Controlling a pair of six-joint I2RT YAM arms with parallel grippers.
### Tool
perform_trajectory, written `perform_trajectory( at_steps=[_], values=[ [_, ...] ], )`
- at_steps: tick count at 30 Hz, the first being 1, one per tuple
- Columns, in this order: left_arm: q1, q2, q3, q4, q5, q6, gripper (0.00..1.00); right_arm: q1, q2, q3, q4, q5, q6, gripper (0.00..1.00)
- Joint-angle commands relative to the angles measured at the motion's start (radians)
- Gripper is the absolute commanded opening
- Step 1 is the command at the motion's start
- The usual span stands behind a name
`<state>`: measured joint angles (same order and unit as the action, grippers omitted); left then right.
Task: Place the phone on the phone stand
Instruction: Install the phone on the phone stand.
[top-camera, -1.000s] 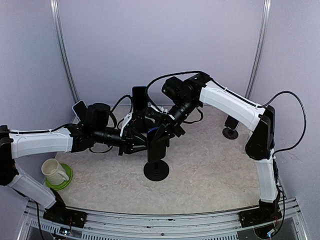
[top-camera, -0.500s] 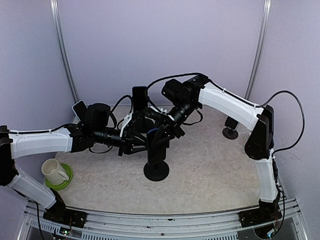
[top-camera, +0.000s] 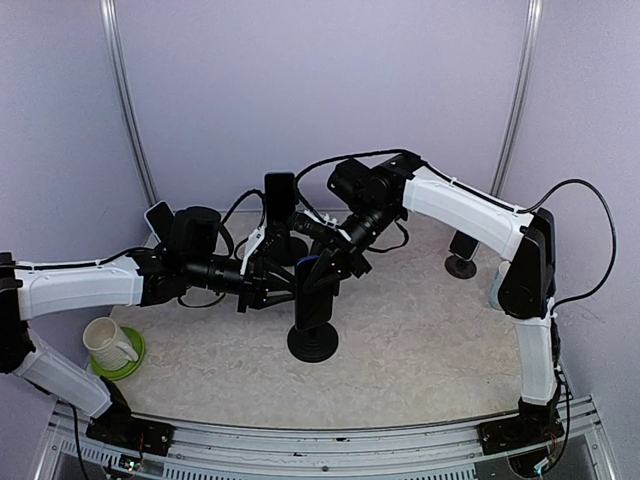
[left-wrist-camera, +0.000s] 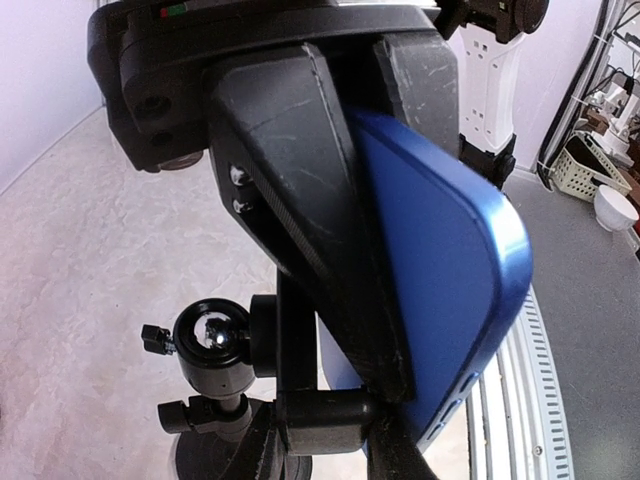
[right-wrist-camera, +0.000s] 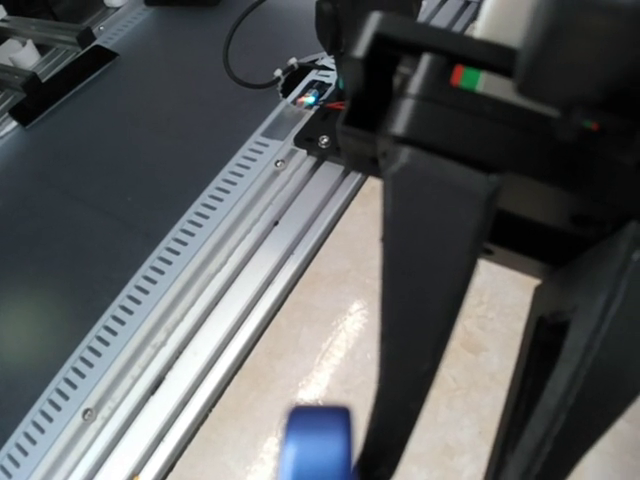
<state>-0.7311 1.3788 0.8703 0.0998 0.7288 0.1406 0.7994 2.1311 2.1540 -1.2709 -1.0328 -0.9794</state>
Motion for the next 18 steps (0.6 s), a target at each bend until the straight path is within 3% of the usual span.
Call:
perform_trajectory(
  at_steps=[1, 18],
  values=[
    [-0.024, -0.071, 0.024, -0.025, 0.076, 0.024, 0.04, -0.085, -0.043, -0.018, 0.033, 0.151, 0.056, 0.0],
    [-0.028, -0.106, 0.012, -0.026, 0.056, 0.03, 0.03, -0.152, -0.087, -0.123, 0.083, 0.208, 0.11, 0.0]
  ],
)
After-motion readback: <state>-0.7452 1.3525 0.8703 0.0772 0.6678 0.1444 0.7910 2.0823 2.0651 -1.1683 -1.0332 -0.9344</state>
